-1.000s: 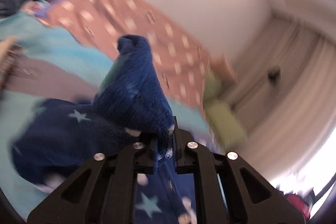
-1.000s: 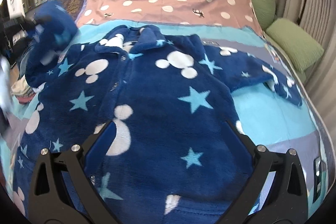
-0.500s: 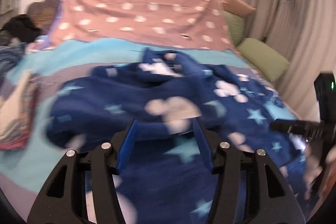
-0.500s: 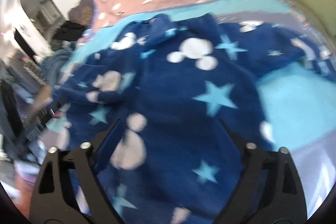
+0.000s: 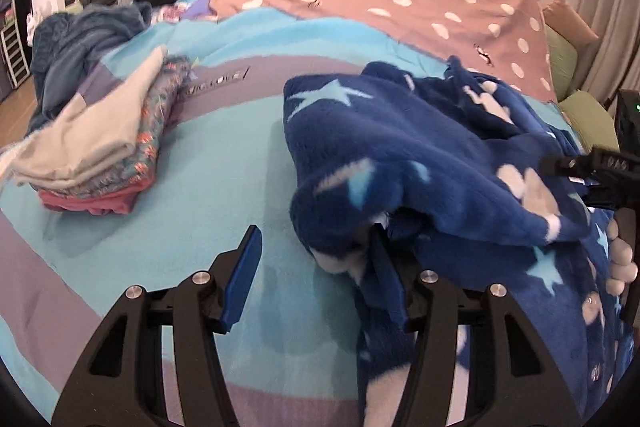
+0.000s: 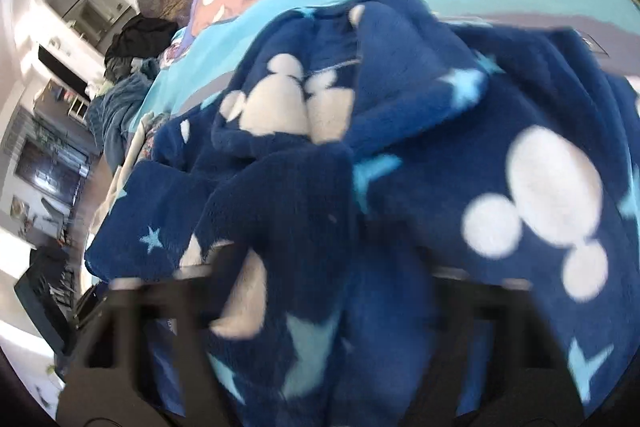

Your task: Fold small clothes

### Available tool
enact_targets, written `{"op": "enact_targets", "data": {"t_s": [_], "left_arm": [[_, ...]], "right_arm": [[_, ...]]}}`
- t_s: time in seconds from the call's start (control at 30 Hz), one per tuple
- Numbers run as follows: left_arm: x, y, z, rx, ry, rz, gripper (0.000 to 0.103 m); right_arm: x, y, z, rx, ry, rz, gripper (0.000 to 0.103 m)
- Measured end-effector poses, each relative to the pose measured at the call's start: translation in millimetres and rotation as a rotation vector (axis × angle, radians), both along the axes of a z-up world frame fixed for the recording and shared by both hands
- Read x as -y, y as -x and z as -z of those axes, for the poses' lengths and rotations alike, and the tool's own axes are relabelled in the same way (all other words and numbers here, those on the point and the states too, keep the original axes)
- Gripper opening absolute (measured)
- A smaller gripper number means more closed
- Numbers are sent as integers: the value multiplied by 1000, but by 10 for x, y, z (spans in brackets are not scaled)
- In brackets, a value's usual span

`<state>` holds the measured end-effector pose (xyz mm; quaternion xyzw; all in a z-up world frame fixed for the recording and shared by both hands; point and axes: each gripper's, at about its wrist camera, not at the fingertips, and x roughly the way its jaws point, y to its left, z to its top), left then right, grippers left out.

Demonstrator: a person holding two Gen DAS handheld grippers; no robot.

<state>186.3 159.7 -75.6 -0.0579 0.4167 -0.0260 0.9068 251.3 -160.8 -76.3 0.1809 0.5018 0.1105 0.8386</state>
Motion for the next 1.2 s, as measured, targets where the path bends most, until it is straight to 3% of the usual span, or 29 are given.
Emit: {"op": "enact_targets", "data": {"t_s": [0.07, 0.13, 0.23, 0.3, 0.4, 0.5, 0.63, 0.77, 0.9, 0.97, 1.0, 1.03, 1.07, 1.13, 1.2], "left_arm": [[-1, -58, 38, -8, -2, 2, 56], [10, -80, 76, -6, -23, 4, 61], [10, -81, 123, 3, -37, -1, 62], [30, -43, 104, 23, -54, -7, 62], [138, 35, 70, 59, -105, 17, 62], [269, 95, 24, 89, -155, 61, 63], [392, 154, -4, 112, -225, 93, 64], [389, 245, -52, 123, -217, 122, 64], [335, 298, -72, 112, -175, 130, 64], [318, 302, -68, 109, -152, 133, 64], [319, 285, -48, 100, -153, 129, 64], [320, 265, -28, 91, -153, 125, 64], [321, 248, -7, 79, -152, 121, 64], [320, 237, 29, 64, -148, 113, 64], [304, 267, 16, 70, -142, 110, 64]], "right_arm": [[0, 53, -112, 51, 31, -19, 9], [71, 163, -335, 127, -34, -44, 9], [237, 421, -835, 268, 7, -11, 9], [422, 551, -1045, 309, 26, 36, 9], [680, 560, -1001, 262, 92, 89, 11], [909, 466, -624, 128, 149, 161, 12], [1186, 497, -155, 3, 54, 216, 33], [1298, 680, -120, 13, -10, 197, 40], [1194, 866, -138, 10, -38, 110, 60], [1141, 898, -113, -14, -17, 85, 65], [1073, 866, -54, -35, 12, 73, 63], [1038, 853, -5, -50, 35, 73, 33], [985, 815, 36, -62, 66, 78, 10], [968, 847, -28, -39, 79, 104, 10], [925, 923, -257, 51, 160, 123, 10]]}}
